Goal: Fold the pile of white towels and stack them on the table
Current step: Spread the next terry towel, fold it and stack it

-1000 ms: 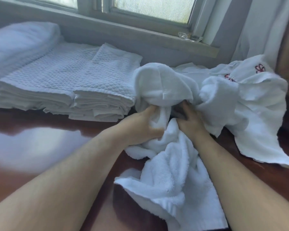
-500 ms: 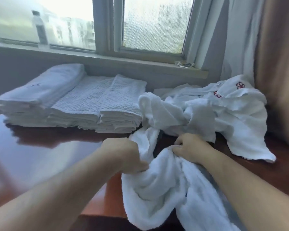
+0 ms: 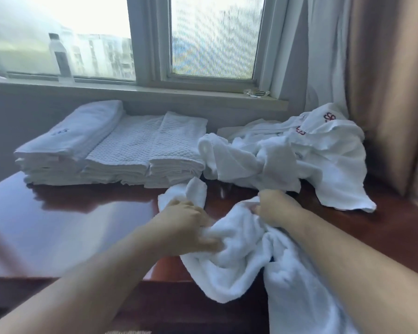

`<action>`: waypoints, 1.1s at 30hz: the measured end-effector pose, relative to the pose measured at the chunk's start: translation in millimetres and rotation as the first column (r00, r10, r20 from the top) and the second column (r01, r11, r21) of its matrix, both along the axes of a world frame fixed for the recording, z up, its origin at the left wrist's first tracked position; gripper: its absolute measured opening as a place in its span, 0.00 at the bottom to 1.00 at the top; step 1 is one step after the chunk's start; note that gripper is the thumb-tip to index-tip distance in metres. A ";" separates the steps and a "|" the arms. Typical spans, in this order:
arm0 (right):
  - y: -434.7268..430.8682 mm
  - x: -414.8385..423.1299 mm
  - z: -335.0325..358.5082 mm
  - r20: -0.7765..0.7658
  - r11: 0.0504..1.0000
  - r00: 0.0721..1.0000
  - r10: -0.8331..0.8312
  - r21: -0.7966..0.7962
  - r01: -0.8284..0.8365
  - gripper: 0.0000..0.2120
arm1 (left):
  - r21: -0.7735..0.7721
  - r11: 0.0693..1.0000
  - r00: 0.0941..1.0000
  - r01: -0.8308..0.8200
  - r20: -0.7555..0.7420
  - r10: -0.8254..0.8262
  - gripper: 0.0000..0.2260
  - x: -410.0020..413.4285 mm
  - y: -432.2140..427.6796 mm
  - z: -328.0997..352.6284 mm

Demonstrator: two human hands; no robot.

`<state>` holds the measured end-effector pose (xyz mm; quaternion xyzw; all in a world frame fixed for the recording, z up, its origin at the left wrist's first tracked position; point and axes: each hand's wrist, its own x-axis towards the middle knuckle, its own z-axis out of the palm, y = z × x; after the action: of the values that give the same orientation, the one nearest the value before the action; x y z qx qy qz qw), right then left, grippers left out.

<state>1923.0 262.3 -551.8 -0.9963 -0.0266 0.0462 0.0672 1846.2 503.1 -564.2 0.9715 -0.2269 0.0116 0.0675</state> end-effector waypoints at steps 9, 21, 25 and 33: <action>-12.2 -10.5 84.5 0.373 0.859 0.925 0.066 0.450 -0.243 0.10 | -0.443 0.889 0.991 -0.117 0.004 0.133 0.09 -15.9 17.2 94.8; 4.7 -19.1 106.1 0.450 0.870 0.891 0.059 0.415 -0.267 0.11 | -0.318 0.911 0.941 -0.261 0.126 0.314 0.28 -10.8 38.4 116.9; 5.6 -10.2 84.3 0.461 0.890 0.888 -0.014 0.410 -0.198 0.11 | -0.229 0.920 0.803 -0.318 0.450 0.390 0.32 -4.4 37.7 72.7; 50.0 -11.9 19.6 0.439 0.988 0.886 0.151 -0.081 -0.128 0.15 | -0.007 0.911 0.906 -0.413 0.100 0.412 0.26 -32.2 33.7 -32.1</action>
<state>1911.1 312.4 -532.2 -0.9774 -0.1118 -0.1768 0.0311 1814.0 536.8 -596.3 0.9962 -0.0197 0.0722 0.0452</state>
